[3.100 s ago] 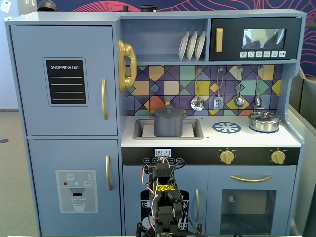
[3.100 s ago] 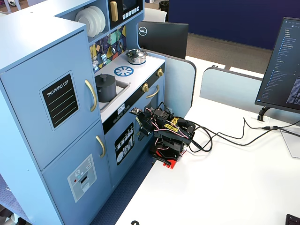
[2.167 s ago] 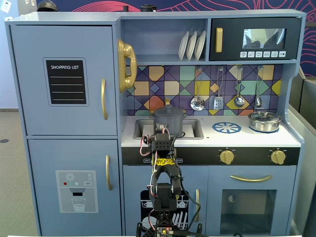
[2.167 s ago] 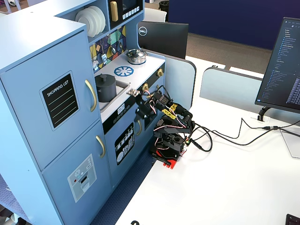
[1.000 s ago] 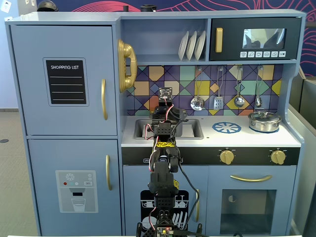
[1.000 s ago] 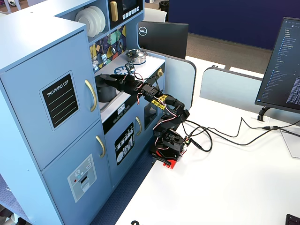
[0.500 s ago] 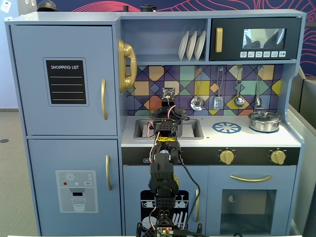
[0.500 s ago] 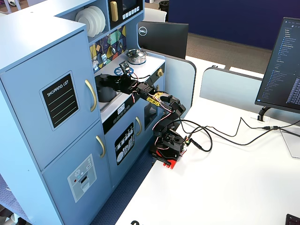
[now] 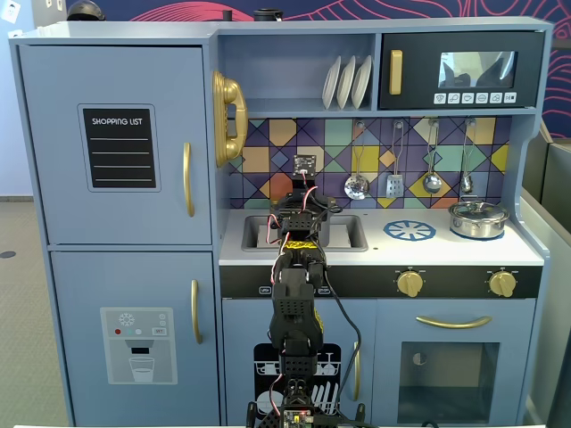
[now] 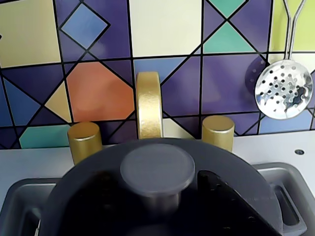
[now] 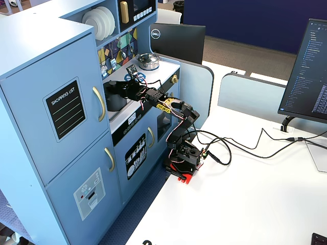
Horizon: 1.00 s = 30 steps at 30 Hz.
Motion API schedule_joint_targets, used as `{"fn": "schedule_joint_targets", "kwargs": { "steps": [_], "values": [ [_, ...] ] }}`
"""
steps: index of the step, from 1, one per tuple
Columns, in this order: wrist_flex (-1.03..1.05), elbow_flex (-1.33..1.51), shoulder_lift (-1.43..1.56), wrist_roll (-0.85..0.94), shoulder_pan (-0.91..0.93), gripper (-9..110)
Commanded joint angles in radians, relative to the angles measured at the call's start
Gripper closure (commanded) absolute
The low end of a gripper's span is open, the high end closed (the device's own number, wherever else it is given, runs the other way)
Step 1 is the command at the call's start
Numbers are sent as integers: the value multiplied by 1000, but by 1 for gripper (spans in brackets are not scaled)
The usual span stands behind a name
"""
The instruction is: Take off the lid from the gray recipient and place it on the counter
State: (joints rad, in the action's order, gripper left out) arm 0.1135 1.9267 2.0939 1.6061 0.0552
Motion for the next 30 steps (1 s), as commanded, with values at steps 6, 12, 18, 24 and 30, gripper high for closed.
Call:
{"fn": "schedule_joint_targets", "kwargs": {
  "steps": [6,12,18,24,30],
  "values": [
    [-40,-98,26,9,-8,101],
    [-40,-167,58,44,32,101],
    [-18,-212,97,64,166,101],
    [-9,-176,104,63,357,101],
    [-101,-51,100,61,457,101]
  ]
}}
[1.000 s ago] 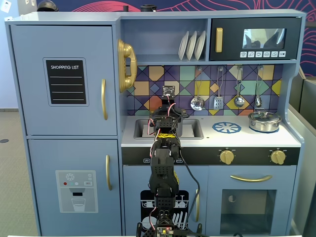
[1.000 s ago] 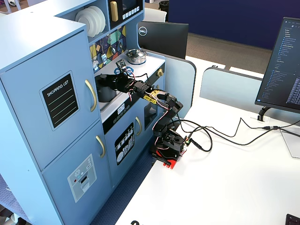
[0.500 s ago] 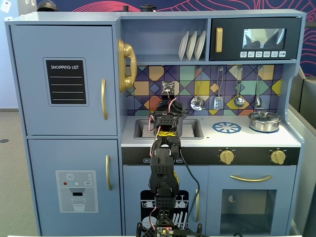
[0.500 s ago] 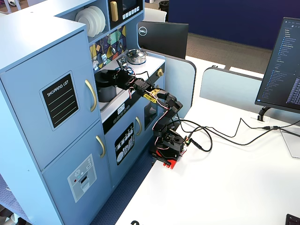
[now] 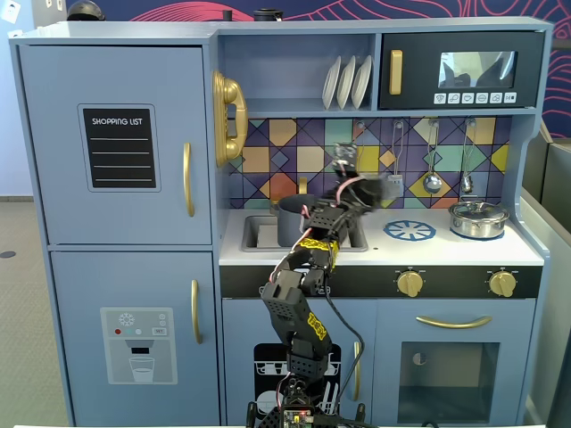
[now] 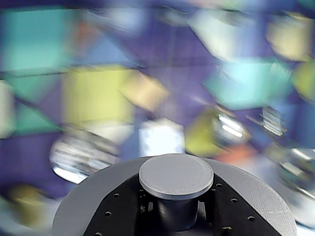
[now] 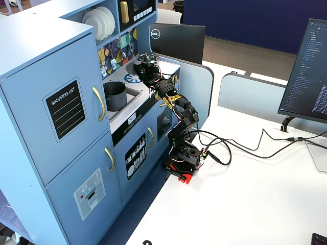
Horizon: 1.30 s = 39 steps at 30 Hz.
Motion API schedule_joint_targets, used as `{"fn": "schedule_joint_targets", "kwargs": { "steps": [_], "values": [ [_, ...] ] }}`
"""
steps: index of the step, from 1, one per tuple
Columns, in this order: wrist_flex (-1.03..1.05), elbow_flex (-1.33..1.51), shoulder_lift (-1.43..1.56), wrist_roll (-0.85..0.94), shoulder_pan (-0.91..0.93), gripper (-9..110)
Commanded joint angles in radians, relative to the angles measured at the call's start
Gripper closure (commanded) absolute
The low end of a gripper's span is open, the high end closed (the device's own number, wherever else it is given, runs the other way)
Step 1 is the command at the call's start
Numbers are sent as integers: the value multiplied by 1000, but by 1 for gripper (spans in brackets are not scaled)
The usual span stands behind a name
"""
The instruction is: Take off the lid from the gray recipient and place it on the counter
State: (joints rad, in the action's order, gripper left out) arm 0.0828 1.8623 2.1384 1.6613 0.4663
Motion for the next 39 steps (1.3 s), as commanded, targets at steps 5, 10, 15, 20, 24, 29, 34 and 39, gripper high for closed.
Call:
{"fn": "schedule_joint_targets", "kwargs": {
  "steps": [5,10,15,20,24,29,34,39],
  "values": [
    [-172,118,21,3,77,101],
    [-259,132,-91,8,100,101],
    [-319,121,-176,9,100,101],
    [-348,98,-250,8,98,101],
    [-370,100,-290,9,95,101],
    [-407,98,-350,14,101,101],
    [-430,110,-388,25,112,101],
    [-472,133,-387,-41,127,88]
  ]
}}
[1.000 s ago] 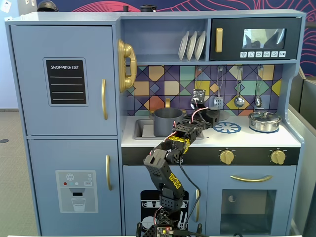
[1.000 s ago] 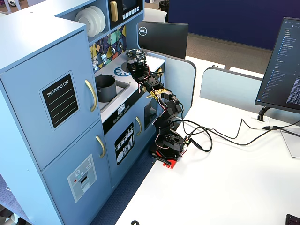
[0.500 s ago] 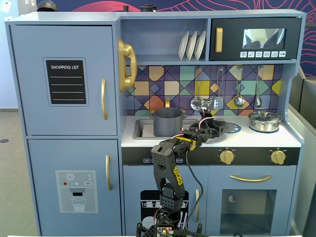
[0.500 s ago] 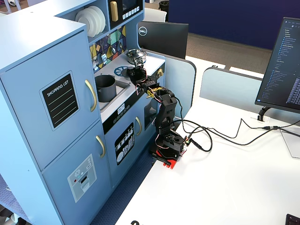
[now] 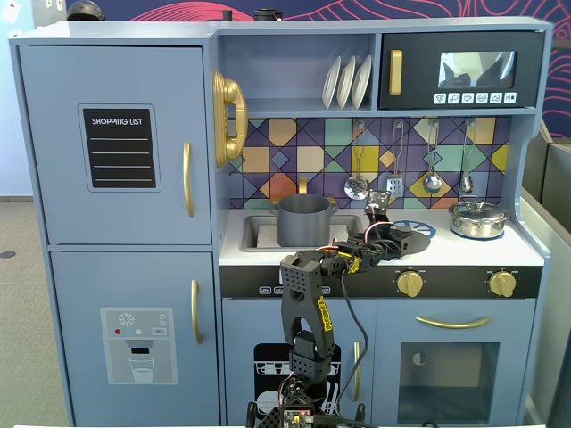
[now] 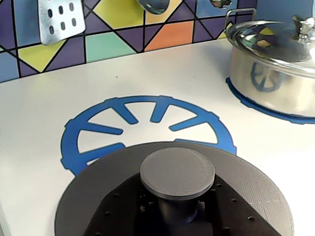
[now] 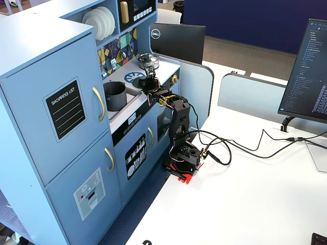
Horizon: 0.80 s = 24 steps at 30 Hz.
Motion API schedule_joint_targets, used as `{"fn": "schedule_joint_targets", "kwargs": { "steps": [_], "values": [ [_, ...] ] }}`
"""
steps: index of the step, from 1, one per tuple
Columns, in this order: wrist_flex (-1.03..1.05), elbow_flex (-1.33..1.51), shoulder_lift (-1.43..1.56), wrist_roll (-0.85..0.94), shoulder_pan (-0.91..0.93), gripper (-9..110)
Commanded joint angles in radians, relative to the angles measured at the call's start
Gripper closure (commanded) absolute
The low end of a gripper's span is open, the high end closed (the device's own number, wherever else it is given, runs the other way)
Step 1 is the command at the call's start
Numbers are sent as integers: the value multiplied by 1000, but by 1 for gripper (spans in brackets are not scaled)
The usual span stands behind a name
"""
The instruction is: Take off the lid from the gray recipient and place it on the counter
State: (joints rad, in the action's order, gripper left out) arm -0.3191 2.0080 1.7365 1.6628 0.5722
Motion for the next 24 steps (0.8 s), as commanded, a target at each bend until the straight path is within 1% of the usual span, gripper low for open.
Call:
{"fn": "schedule_joint_targets", "kwargs": {
  "steps": [1,4,6,13,17,19,22,24],
  "values": [
    [-75,-5,20,-40,28,85],
    [-87,6,32,-37,38,77],
    [-104,11,40,-40,40,74],
    [-115,11,75,-41,38,76],
    [-69,0,183,-46,17,79],
    [89,-20,313,-51,-5,83],
    [420,-64,541,-15,-80,101],
    [667,-80,693,-58,-156,102]
  ]
}}
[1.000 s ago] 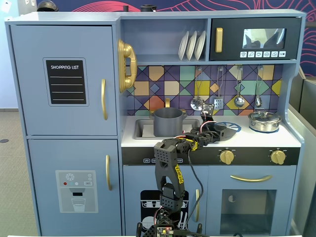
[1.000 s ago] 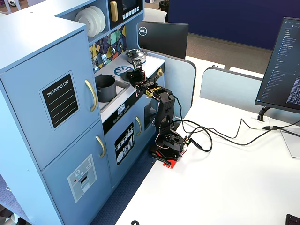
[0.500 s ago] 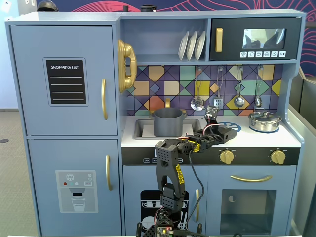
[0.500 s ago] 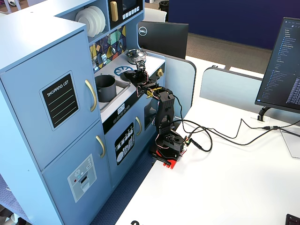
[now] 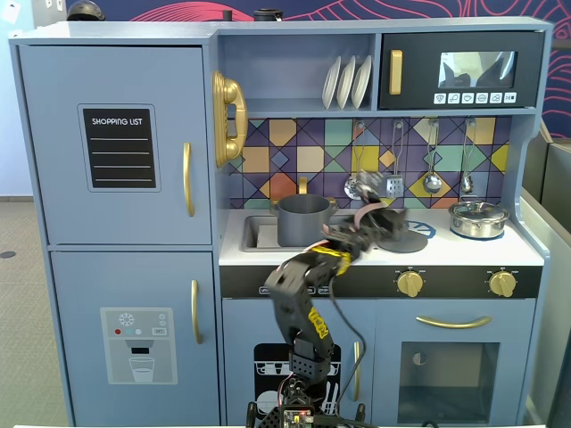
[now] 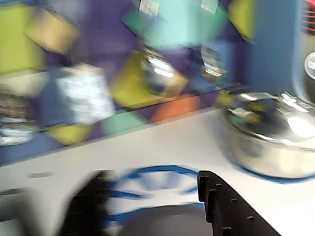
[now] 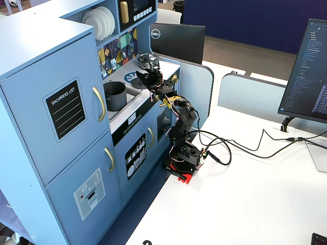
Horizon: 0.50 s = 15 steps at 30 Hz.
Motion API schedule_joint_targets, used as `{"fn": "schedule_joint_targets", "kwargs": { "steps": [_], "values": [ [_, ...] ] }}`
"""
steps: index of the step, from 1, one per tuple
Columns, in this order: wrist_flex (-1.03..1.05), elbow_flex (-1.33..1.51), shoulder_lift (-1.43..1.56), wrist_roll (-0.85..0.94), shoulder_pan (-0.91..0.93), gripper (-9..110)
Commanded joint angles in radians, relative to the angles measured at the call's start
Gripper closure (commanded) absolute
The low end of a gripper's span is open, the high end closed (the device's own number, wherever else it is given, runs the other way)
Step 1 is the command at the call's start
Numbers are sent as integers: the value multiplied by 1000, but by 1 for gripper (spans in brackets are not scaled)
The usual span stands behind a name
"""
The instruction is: Take off the lid from the gray recipient and place it on the counter
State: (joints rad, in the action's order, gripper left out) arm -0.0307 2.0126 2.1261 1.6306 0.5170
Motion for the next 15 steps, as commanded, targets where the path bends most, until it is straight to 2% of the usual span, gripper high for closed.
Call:
{"fn": "schedule_joint_targets", "kwargs": {
  "steps": [1,4,7,12,15],
  "values": [
    [517,-91,376,-58,-143,102],
    [854,-54,578,-106,-279,102],
    [1077,49,729,-6,-387,102],
    [1220,272,905,-34,-459,102],
    [1244,411,937,20,-477,102]
  ]
}}
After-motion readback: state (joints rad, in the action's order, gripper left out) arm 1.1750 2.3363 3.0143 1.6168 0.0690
